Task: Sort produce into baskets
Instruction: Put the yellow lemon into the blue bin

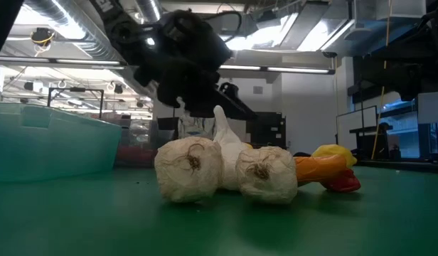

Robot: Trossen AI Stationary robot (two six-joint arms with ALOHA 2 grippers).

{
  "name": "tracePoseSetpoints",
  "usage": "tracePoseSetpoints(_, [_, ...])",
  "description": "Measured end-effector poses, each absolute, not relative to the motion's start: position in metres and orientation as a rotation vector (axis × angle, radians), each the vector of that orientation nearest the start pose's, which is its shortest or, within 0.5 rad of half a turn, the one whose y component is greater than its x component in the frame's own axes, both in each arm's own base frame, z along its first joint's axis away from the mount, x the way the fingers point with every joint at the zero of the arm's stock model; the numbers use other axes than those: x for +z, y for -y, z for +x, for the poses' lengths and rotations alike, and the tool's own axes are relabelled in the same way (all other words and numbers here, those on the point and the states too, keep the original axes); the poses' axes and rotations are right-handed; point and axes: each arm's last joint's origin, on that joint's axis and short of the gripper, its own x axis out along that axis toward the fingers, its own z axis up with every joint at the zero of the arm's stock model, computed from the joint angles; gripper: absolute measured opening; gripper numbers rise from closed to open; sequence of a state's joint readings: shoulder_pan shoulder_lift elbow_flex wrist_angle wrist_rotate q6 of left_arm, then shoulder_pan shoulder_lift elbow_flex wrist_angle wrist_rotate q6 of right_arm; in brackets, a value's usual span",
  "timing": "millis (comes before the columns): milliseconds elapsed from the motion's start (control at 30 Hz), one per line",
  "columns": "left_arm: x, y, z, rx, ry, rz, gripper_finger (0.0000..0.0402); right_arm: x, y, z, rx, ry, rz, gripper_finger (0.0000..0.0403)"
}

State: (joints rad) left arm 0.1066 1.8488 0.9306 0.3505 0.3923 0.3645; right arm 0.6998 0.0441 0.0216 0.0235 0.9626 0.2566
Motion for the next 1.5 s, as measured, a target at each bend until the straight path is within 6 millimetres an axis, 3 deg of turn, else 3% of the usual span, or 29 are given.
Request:
tracePoseSetpoints(367, [0.119,-0.028,0.377,-0.39,-0.566,0.176,0.0265,0.168,-0.038,0.082,-0.287,0.023,0.239,0.028])
tracePoseSetpoints(633, [0.111,-0.028,0.373,-0.388,-0.639,0.156,0.0265,0.168,-0.038,0.083,-0.285,0.023,0.24,0.028])
tracePoseSetpoints(900, [0.109,-0.029,0.372,-0.377,-0.662,0.137,0.026,0.168,-0.038,0.083,-0.284,0.024,0.242,0.028])
tracePoseSetpoints(1233, [0.109,-0.028,0.372,-0.368,-0.665,0.117,0.0192,0.168,-0.038,0.083,-0.284,0.026,0.251,0.028])
tracePoseSetpoints(1500, [0.124,-0.03,0.373,-0.26,-0.649,0.039,0.02,0.168,-0.038,0.083,-0.284,0.026,0.25,0.028])
